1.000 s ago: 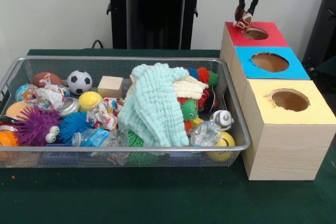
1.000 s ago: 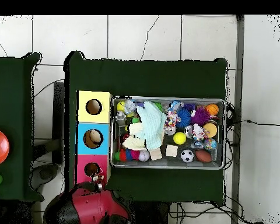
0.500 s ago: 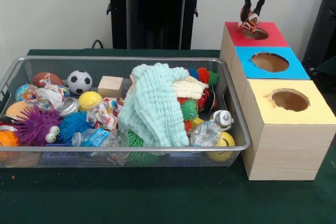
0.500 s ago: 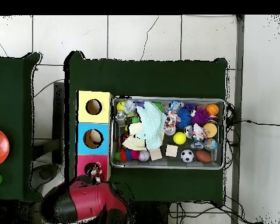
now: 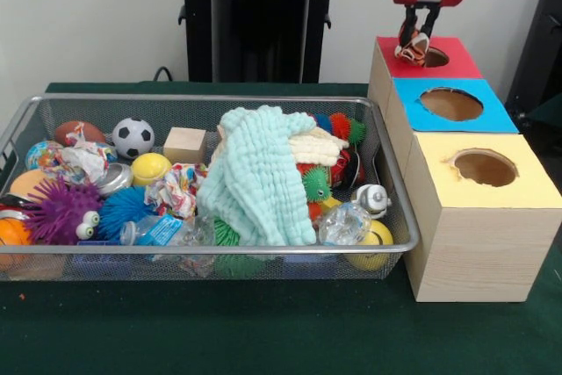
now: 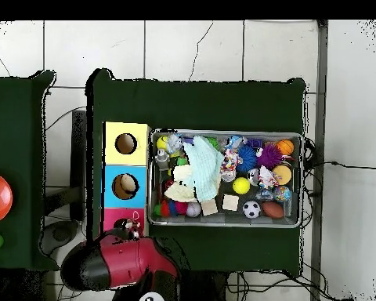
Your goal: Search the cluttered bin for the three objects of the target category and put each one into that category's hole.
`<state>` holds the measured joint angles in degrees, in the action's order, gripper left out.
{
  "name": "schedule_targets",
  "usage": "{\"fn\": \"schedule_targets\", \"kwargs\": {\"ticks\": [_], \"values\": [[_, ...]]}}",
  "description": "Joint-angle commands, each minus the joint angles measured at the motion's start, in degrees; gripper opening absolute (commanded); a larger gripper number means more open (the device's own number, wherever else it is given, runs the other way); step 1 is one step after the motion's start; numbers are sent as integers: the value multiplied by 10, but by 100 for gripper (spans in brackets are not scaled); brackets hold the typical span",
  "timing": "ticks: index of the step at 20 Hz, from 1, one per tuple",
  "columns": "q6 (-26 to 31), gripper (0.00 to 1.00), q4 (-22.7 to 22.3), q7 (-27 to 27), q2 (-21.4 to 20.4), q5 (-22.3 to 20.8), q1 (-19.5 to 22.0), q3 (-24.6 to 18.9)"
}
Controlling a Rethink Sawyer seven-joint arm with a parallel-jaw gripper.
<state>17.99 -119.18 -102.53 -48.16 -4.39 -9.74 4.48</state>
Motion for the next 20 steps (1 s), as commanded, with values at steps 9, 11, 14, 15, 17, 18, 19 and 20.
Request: {"fn": "schedule_targets", "kwargs": {"ticks": [9,11,14,15,17,18,19,20], "values": [[-36,0,45,-100,48,25,-8,-36],[-34,0,46,-103,48,28,-12,-35],[-30,0,48,-113,49,34,-24,-28],[-28,0,50,-117,50,36,-29,-26],[-22,0,54,-121,50,41,-35,-22],[-17,0,56,-122,50,43,-39,-20],[-18,0,52,-125,49,45,-43,-19],[-17,0,52,-125,48,48,-46,-18]]}}
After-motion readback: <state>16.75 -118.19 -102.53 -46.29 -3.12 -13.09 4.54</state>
